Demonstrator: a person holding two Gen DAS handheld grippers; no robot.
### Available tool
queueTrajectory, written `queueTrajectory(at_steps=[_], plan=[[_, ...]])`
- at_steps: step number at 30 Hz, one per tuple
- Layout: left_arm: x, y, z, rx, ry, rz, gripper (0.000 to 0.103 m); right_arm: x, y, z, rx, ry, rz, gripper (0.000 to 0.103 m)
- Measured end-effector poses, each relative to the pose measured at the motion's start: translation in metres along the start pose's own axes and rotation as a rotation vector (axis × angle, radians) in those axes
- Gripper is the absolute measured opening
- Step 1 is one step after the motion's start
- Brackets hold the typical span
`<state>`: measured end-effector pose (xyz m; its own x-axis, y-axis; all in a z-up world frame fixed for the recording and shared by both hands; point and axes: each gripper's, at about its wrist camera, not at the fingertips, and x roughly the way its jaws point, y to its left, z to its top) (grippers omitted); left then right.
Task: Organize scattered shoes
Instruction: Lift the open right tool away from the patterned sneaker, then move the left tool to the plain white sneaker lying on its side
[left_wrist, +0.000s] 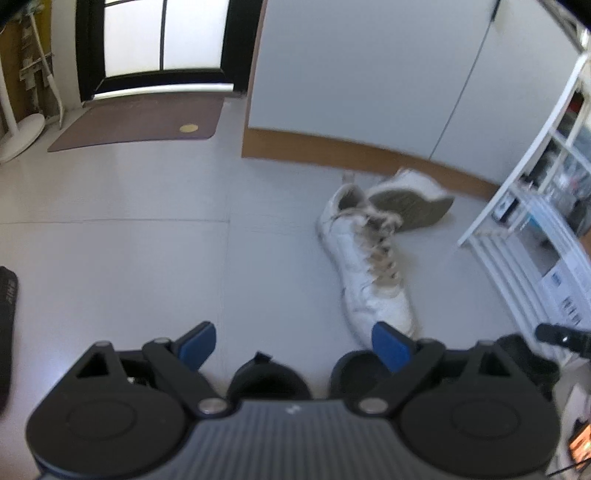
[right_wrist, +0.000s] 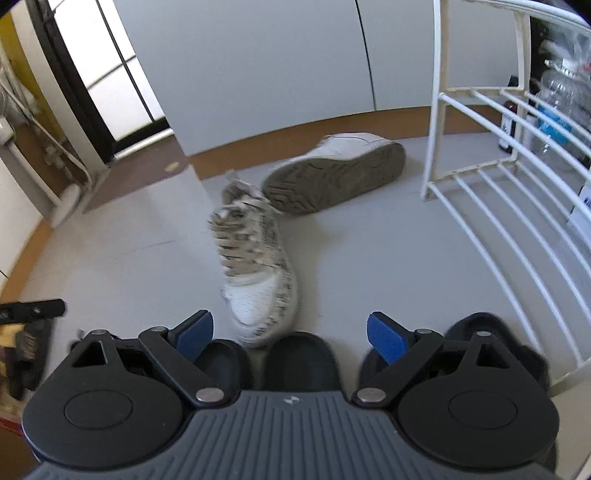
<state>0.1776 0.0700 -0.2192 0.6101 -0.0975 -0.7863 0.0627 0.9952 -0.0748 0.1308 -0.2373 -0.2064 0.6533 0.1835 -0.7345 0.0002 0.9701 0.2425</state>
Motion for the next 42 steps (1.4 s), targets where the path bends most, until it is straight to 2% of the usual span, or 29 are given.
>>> queueTrajectory(at_steps=[2, 5, 6, 8, 11, 15, 18, 26, 32, 36, 40, 42], plan=[[0.008, -0.001, 0.006, 0.044, 0.006, 0.020, 0.093, 0.006, -0.005, -0.004, 0.014, 0.011, -0.015, 0.094], [0.021, 0.000, 0.016, 0.064, 0.013, 0.039, 0.093, 0.017, -0.014, -0.009, 0.044, 0.056, 0.011, 0.094], [0.028, 0.002, 0.025, 0.043, 0.024, 0.066, 0.093, 0.021, -0.018, -0.010, 0.069, 0.081, 0.036, 0.094], [0.031, 0.005, 0.034, 0.019, 0.023, 0.072, 0.093, 0.026, -0.020, -0.010, 0.099, 0.104, 0.049, 0.094], [0.039, 0.005, 0.056, -0.010, 0.030, 0.084, 0.093, 0.032, -0.015, -0.007, 0.069, 0.109, 0.062, 0.094], [0.043, -0.003, 0.073, -0.028, 0.049, 0.048, 0.093, 0.027, -0.013, 0.000, 0.078, 0.087, 0.080, 0.094], [0.041, -0.016, 0.086, 0.009, 0.057, 0.046, 0.093, 0.021, -0.017, 0.004, 0.090, 0.076, 0.091, 0.094], [0.048, -0.076, 0.142, 0.235, 0.050, 0.081, 0.093, 0.002, -0.040, 0.012, 0.109, 0.046, 0.102, 0.093], [0.063, -0.112, 0.177, 0.251, 0.060, 0.049, 0.093, -0.023, -0.050, 0.012, 0.099, -0.013, 0.090, 0.093], [0.073, -0.138, 0.196, 0.321, 0.077, 0.060, 0.094, -0.034, -0.063, 0.008, 0.152, -0.036, 0.113, 0.093], [0.091, -0.151, 0.217, 0.337, 0.097, 0.023, 0.094, -0.040, -0.076, 0.008, 0.181, -0.045, 0.109, 0.094], [0.102, -0.156, 0.224, 0.342, 0.092, 0.048, 0.094, -0.042, -0.082, 0.008, 0.195, -0.050, 0.108, 0.094]])
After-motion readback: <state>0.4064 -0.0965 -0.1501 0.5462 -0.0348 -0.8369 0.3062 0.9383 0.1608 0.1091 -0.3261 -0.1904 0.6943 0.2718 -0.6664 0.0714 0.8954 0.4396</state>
